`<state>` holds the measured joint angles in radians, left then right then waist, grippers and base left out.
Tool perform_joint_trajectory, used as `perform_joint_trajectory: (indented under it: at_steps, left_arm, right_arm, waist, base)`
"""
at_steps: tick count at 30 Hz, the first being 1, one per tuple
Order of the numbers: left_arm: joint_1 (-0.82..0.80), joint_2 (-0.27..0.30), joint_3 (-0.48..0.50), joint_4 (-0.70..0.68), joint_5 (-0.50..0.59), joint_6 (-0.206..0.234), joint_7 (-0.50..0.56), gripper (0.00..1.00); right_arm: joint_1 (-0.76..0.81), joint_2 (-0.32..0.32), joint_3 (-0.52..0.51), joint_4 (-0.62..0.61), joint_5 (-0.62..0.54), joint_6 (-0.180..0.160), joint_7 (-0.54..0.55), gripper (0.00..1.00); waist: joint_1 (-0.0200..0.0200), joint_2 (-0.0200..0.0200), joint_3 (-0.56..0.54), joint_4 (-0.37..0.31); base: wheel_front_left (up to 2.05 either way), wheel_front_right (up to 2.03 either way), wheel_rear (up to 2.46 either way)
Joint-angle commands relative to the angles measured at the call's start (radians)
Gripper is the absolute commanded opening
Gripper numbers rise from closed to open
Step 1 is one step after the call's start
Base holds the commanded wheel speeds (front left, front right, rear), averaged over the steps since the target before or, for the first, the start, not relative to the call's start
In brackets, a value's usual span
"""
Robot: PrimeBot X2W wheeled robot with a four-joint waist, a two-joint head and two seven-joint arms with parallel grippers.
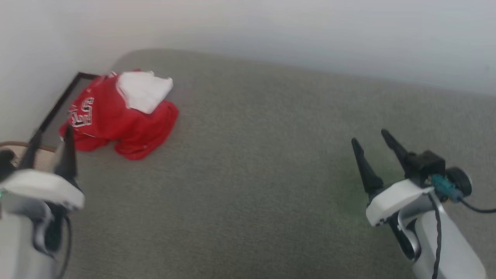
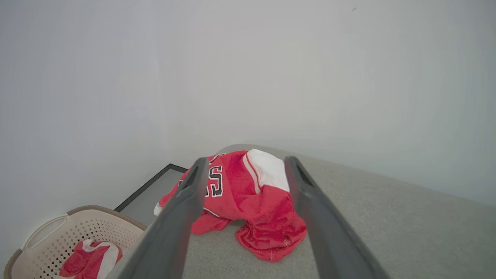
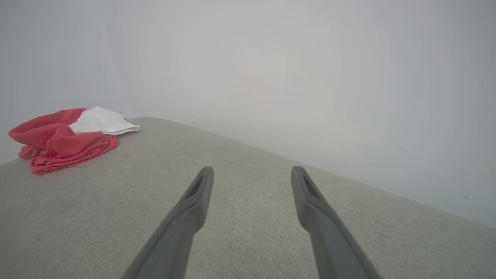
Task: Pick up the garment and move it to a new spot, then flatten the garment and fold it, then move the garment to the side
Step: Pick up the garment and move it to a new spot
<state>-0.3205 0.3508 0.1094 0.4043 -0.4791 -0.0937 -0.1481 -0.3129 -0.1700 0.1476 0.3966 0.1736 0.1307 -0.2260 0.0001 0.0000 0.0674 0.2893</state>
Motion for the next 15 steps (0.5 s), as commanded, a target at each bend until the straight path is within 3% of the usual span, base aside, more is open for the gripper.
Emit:
perform_joint_trajectory:
  at_steps: [1,15]
  left_arm:
    - [-0.047,0.017,0.001,0.025,-0.007,-0.009,0.009,1.0]
    - [-0.453,0.177,-0.069,0.411,-0.094,-0.036,0.116,1.0]
  right_arm:
    - [-0.021,-0.007,-0.002,-0.01,-0.01,0.0,0.007,1.0]
    - [-0.15,-0.02,0.017,-0.145,-0.058,0.0,0.059,1.0]
  waist:
    - [-0.0001,0.0,0.051,-0.034]
    - [-0.0001,0.0,0.34,-0.159]
  base:
    - [0.0,0.0,0.0]
    - [0.0,0.0,0.0]
